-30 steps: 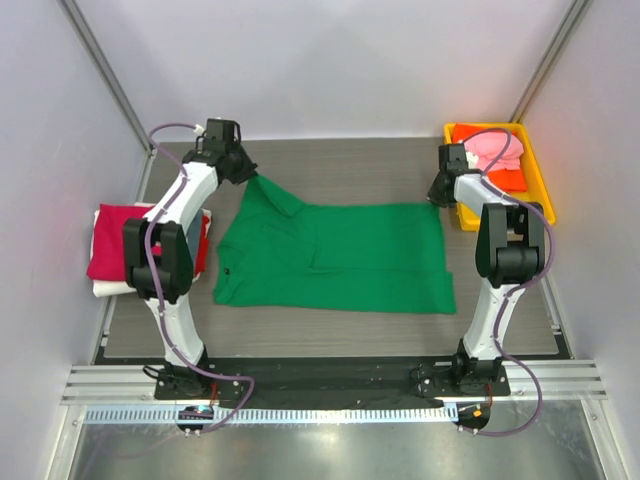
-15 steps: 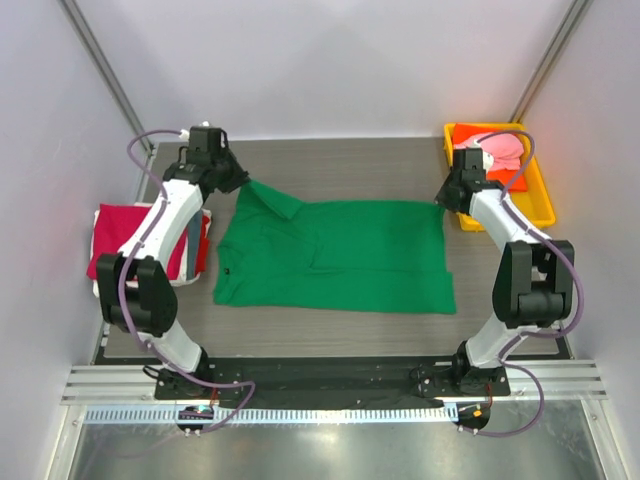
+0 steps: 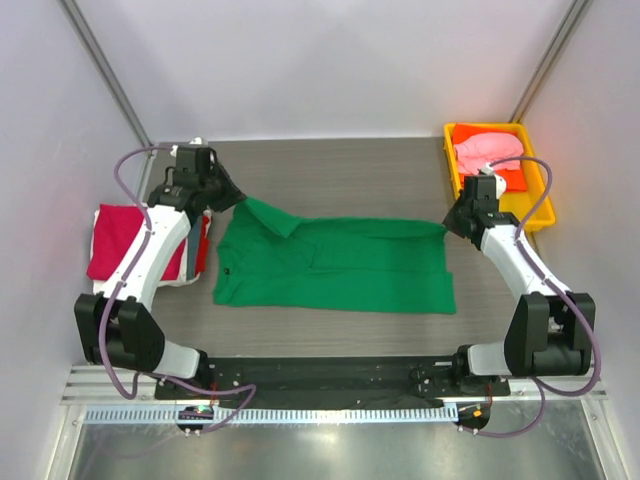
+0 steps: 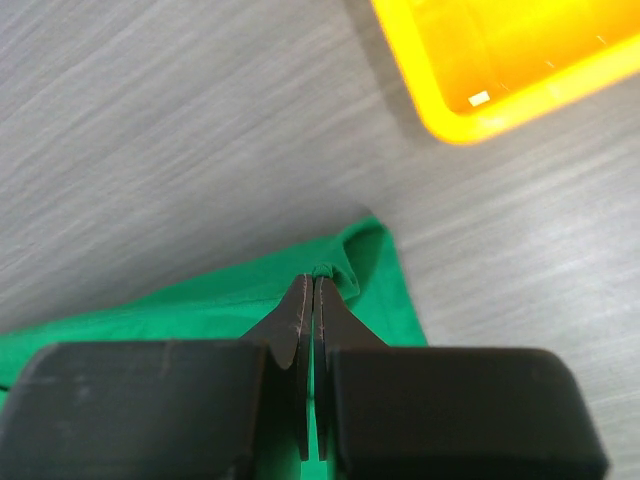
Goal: Fold and stack the t-shirts
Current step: Fold the tshirt
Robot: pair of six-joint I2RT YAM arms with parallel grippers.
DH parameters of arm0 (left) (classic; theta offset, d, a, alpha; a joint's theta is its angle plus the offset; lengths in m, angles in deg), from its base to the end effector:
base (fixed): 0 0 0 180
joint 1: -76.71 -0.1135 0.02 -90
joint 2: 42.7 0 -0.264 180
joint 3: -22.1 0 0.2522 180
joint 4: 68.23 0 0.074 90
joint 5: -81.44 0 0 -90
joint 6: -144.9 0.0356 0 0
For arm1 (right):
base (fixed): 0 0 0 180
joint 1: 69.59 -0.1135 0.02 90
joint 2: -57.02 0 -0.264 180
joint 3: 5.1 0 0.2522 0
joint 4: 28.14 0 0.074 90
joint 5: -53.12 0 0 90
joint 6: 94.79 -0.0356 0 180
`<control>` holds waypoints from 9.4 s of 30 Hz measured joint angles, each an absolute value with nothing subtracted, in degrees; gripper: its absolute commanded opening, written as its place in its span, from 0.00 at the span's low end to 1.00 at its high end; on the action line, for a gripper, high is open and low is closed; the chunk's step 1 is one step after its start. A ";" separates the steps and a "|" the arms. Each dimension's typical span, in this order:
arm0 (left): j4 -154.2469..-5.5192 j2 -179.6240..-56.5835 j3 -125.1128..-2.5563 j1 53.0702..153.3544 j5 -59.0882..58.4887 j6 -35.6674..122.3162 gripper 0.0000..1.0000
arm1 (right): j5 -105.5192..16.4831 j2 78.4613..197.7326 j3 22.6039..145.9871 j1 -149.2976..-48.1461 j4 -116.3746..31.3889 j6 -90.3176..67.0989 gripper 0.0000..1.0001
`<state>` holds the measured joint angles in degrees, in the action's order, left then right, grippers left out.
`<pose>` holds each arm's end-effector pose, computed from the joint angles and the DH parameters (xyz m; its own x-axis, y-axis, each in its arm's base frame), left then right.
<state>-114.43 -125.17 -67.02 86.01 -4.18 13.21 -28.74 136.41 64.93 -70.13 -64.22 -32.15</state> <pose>0.3157 -0.0545 0.3347 -0.6151 -0.5713 -0.5435 -0.2542 0.7961 -0.5492 0.2969 -0.0022 0.2541 -0.5914 0.4494 -0.6695 0.4074 0.8831 0.2329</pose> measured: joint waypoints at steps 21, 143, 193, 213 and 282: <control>-118.80 -113.59 -55.13 85.99 0.13 13.78 0.00 | -28.69 119.60 46.18 -68.25 -64.66 -35.14 0.02; -116.88 -107.23 -29.90 85.69 0.00 12.38 0.00 | -31.75 155.51 66.55 -123.96 -47.31 -69.28 0.04; -109.87 -78.03 -7.28 92.50 -9.05 -13.78 0.60 | -17.74 126.47 48.80 -111.11 -77.75 -46.55 0.01; -82.19 -102.73 -7.92 92.72 -12.59 -18.31 0.59 | -12.58 135.56 47.34 -111.13 -76.60 -48.45 0.01; -108.51 -107.01 -38.43 95.39 7.30 11.88 0.73 | -53.37 194.44 113.50 -80.16 -52.77 -46.51 0.14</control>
